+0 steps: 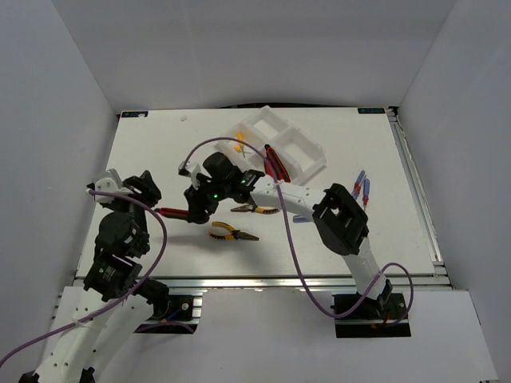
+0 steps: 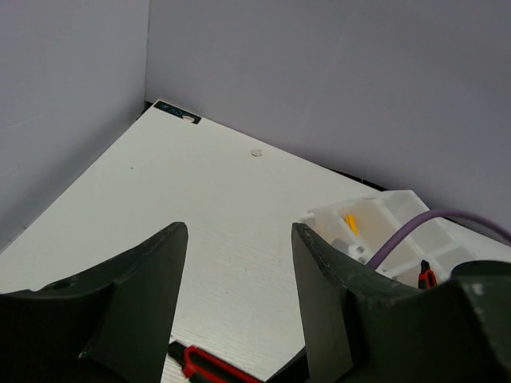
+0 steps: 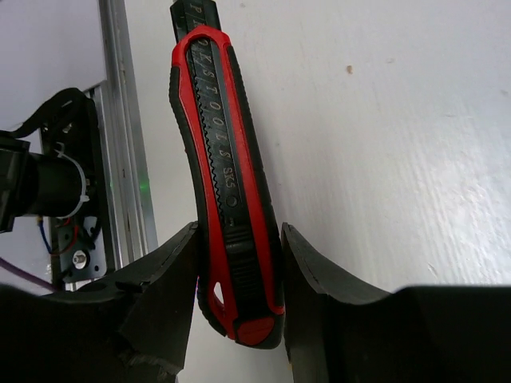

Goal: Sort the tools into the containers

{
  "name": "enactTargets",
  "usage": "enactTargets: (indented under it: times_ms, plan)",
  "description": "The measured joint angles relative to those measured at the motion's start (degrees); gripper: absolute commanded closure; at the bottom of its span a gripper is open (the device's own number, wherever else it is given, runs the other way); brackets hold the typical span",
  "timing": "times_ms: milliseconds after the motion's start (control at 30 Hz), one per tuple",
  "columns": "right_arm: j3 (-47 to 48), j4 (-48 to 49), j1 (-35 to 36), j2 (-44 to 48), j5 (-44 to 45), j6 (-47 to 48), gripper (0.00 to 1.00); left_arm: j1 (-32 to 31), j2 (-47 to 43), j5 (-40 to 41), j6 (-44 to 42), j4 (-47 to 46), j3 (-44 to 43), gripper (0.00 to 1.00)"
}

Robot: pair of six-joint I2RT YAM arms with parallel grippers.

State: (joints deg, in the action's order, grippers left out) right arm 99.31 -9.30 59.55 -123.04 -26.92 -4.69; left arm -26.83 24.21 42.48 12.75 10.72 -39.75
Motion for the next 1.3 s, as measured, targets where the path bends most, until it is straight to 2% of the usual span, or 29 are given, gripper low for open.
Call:
enactTargets:
  times_ms: [267, 467, 600, 800, 1067, 1133, 1167, 1300]
  plan:
    - [-9.7, 0.17, -9.27, 12.92, -0.79, -0.63, 1.0, 0.0, 4.35, -6.21, 0.74, -1.95, 0.92, 0.3]
    - [-21.88, 1.97, -19.98, 27.19, 4.76, 0.87, 1.0, 0.0, 13.09, -14.71, 2.25, -2.6, 0.92, 0.3]
    - [-29.55, 6.58, -27.65, 31.89, 10.47, 2.12, 1.0, 0.0, 18.47, -20.28, 3.04, -2.54, 0.92, 0.3]
    - [-32.02, 10.64, -33.75, 27.23, 15.91, 4.04, 1.0, 0.0, 23.41, -25.97, 3.82, -2.05, 0.9, 0.29]
    - [-31.54, 13.77, -33.99, 17.94, 18.1, 5.95, 1.0, 0.0, 24.52, -29.79, 4.17, -1.95, 0.9, 0.29]
    - [-30.84, 13.79, -33.92, 17.14, 18.08, 5.97, 0.95, 0.0, 24.79, -30.56, 4.17, -2.03, 0.9, 0.29]
    - [-30.47, 13.81, -33.92, 17.03, 18.01, 5.95, 0.89, 0.0, 25.0, -30.97, 4.17, -2.05, 0.9, 0.29]
    - [-29.03, 14.03, -33.92, 17.03, 17.68, 5.6, 0.83, 0.0, 26.05, -32.33, 4.15, -2.1, 0.9, 0.29]
